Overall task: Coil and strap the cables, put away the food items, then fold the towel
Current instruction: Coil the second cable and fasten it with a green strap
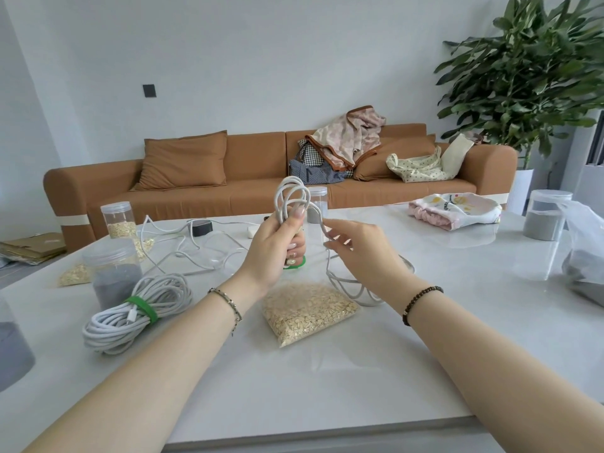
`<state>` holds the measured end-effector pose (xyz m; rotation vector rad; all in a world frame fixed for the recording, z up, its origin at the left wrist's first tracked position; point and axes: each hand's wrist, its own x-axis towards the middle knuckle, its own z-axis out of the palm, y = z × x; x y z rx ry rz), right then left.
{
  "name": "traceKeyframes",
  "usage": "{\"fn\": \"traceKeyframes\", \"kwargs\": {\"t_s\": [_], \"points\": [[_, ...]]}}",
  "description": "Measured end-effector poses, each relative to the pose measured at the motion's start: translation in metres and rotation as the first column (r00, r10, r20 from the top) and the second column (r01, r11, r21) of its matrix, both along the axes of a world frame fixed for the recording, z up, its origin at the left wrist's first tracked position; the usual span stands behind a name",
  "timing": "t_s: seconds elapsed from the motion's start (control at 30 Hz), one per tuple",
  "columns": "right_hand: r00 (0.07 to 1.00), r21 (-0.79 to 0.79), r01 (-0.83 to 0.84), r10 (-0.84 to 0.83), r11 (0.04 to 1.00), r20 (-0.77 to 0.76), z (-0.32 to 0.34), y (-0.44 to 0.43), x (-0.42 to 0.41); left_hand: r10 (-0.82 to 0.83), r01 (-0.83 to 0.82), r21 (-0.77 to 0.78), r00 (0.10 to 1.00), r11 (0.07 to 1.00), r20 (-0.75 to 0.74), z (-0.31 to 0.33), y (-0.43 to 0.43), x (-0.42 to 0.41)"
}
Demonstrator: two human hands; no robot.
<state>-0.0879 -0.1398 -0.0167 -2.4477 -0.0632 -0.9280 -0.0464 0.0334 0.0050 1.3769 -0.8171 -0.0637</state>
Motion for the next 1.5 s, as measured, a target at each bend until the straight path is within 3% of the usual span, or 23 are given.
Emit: {"fn": "traceKeyframes", "kwargs": {"t_s": [0.17, 0.27, 0.33, 0.47, 0.63, 0.87, 1.0, 1.2, 1.37, 1.5], "points": [[0.995, 0.265, -0.011, -0.016, 0.964, 0.102, 0.006, -0.001, -0.004, -0.013, 0.007, -0.049, 0.992, 0.999, -0.123, -0.001, 0.0, 0.006], [0.978, 0.53, -0.187, 0.106, 0.827, 0.179, 0.012, 0.008, -0.009, -0.014, 0.019, 0.03, 0.988, 0.999, -0.154, -0.004, -0.001, 0.01], [0.959, 0.612, -0.276, 0.167, 0.741, 0.231, 0.015, 0.014, -0.013, -0.042, 0.06, 0.107, 0.985, 0.992, -0.167, -0.008, -0.003, 0.008], [0.961, 0.616, -0.277, 0.198, 0.737, 0.195, 0.014, 0.019, -0.014, -0.08, 0.098, 0.134, 0.987, 0.986, -0.137, -0.011, -0.007, 0.004], [0.984, 0.616, -0.164, 0.087, 0.77, 0.154, 0.011, 0.016, -0.009, -0.075, 0.079, 0.015, 0.982, 0.997, -0.175, -0.008, -0.005, 0.005], [0.993, 0.709, -0.094, 0.013, 0.699, 0.119, 0.01, 0.013, -0.005, -0.058, 0.069, 0.073, 0.988, 0.995, -0.142, -0.005, -0.004, 0.007], [0.991, 0.714, -0.11, 0.025, 0.691, 0.129, 0.011, 0.013, -0.008, -0.145, 0.159, 0.064, 0.974, 0.985, -0.176, -0.004, -0.002, 0.006], [0.99, 0.697, -0.117, 0.024, 0.707, 0.141, 0.011, 0.014, -0.011, -0.095, 0.122, 0.157, 0.981, 0.98, -0.171, -0.004, -0.002, 0.003], [0.99, 0.445, -0.068, 0.005, 0.893, 0.14, 0.007, 0.02, -0.012, -0.042, 0.068, 0.129, 0.981, 0.989, -0.188, -0.005, -0.002, 0.007], [0.985, 0.247, -0.096, 0.057, 0.964, 0.161, 0.004, 0.025, -0.015, -0.037, 0.055, 0.094, 0.983, 0.994, -0.18, -0.007, -0.003, 0.006]]}}
